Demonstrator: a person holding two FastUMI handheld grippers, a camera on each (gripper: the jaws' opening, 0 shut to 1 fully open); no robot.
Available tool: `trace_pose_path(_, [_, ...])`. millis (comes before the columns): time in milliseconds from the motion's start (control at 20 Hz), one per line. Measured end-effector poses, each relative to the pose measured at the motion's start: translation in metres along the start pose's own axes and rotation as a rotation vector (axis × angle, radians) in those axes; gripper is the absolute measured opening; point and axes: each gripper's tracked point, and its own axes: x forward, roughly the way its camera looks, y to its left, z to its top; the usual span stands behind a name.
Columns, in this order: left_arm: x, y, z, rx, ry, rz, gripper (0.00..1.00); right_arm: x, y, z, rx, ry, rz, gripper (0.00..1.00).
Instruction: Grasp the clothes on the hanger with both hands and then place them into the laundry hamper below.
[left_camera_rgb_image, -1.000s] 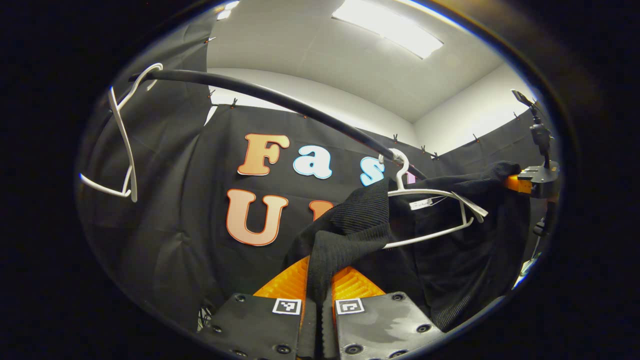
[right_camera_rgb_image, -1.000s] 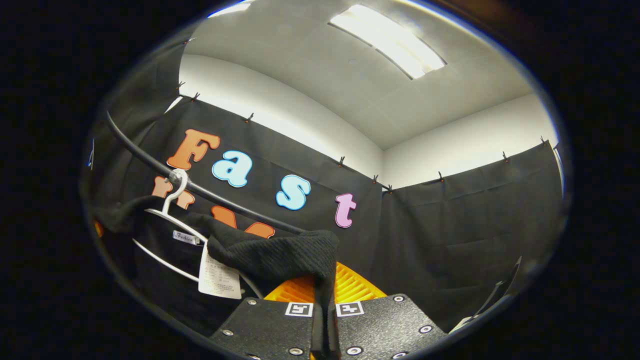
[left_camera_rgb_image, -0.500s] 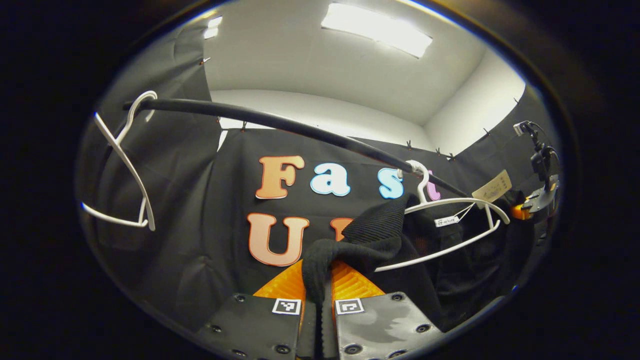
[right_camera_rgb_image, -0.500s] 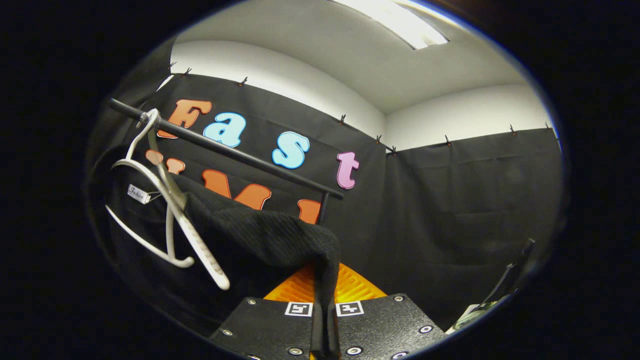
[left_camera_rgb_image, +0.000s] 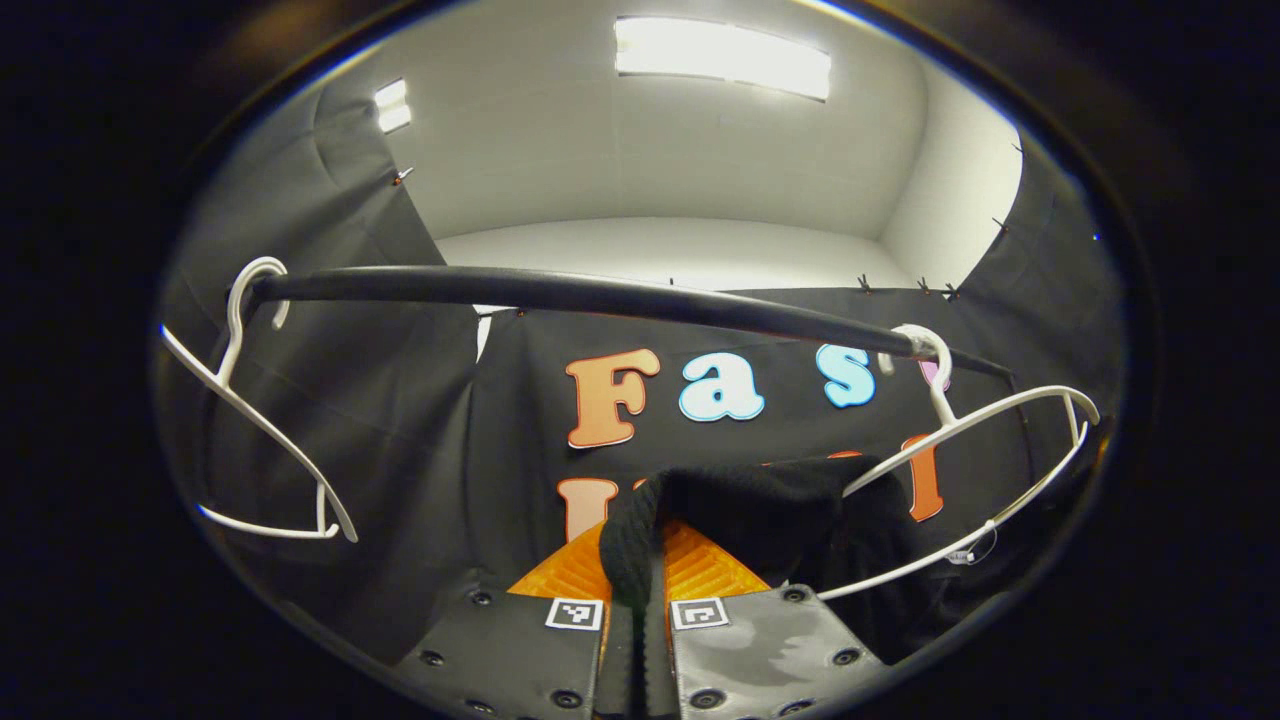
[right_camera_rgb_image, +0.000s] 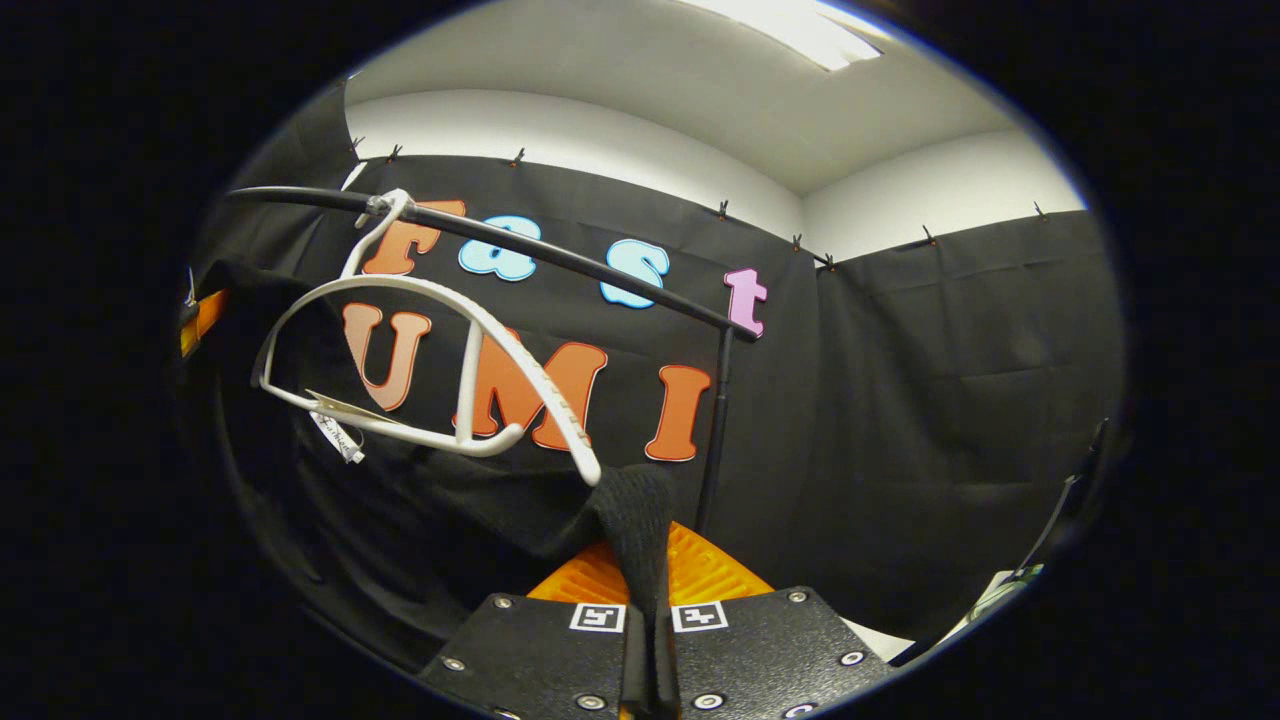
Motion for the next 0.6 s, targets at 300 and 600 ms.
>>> trace_pose_path(300, [0.013, 0.016, -0.036, 0.037, 0.095, 0.052, 0.11, -0.015, 0.02, -0.014, 0.038, -0.003, 0.02, 0.03])
trace_pose_path(600, [0.024, 0.041, -0.066, 0.09, 0.166, 0.1, 0.11, -0.024, 0.055, -0.025, 0.072, 0.008, 0.066, 0.03])
